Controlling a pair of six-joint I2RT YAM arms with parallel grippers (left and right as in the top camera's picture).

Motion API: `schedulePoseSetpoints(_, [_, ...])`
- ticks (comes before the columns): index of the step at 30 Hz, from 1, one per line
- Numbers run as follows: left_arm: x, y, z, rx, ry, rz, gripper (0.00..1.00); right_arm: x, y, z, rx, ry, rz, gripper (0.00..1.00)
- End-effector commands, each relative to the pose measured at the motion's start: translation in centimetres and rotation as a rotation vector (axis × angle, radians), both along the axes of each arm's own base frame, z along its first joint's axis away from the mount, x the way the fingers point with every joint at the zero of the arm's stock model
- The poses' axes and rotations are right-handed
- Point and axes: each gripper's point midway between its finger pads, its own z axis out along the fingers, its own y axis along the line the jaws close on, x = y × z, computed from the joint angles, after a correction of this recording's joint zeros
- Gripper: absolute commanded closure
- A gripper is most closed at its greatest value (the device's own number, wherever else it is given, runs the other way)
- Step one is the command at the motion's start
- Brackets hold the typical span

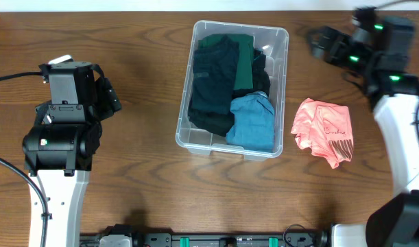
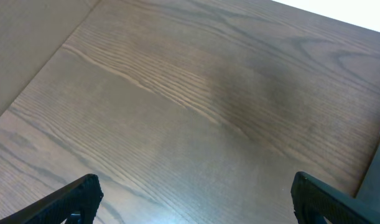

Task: Pack container
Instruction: 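Release and move the right gripper to the pink shirt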

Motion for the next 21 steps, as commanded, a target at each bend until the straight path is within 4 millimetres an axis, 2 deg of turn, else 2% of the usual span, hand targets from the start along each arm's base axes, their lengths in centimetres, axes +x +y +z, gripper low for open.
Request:
schedulePoseSetpoints(1, [-0.1, 0.3, -0.1, 0.006, 0.006, 0.016, 0.02, -1.0, -5.3, -3.5, -0.086, 0.084, -0.038, 0.01])
schedulePoseSetpoints(4, [-0.1, 0.3, -0.1, 0.006, 0.006, 0.016, 0.02, -2.7, -9.6, -6.8, -0.112, 0.191, -0.075, 0.01])
schedulePoseSetpoints(7, [-0.1, 0.3, -0.1, 0.006, 0.005, 0.016, 0.02, -5.0, -12.6, -10.2, -0.114, 0.305, -0.085, 0.01])
schedulePoseSetpoints(10, [-0.1, 0.3, -0.1, 0.006, 0.006, 0.016, 0.02, -7.0, -14.0, -13.1, -0.120, 0.396, -0.048, 0.01])
schedulePoseSetpoints(16, [-0.1, 0.3, -0.1, 0.006, 0.005, 0.016, 0.02, -9.9, -14.6, -18.2, -0.035, 0.566, -0.014, 0.04])
schedulePoseSetpoints(21, [-0.1, 0.3, -0.1, 0.006, 0.006, 0.016, 0.02, -10.9, -13.2, -20.2, 0.023, 0.598, 0.092, 0.04])
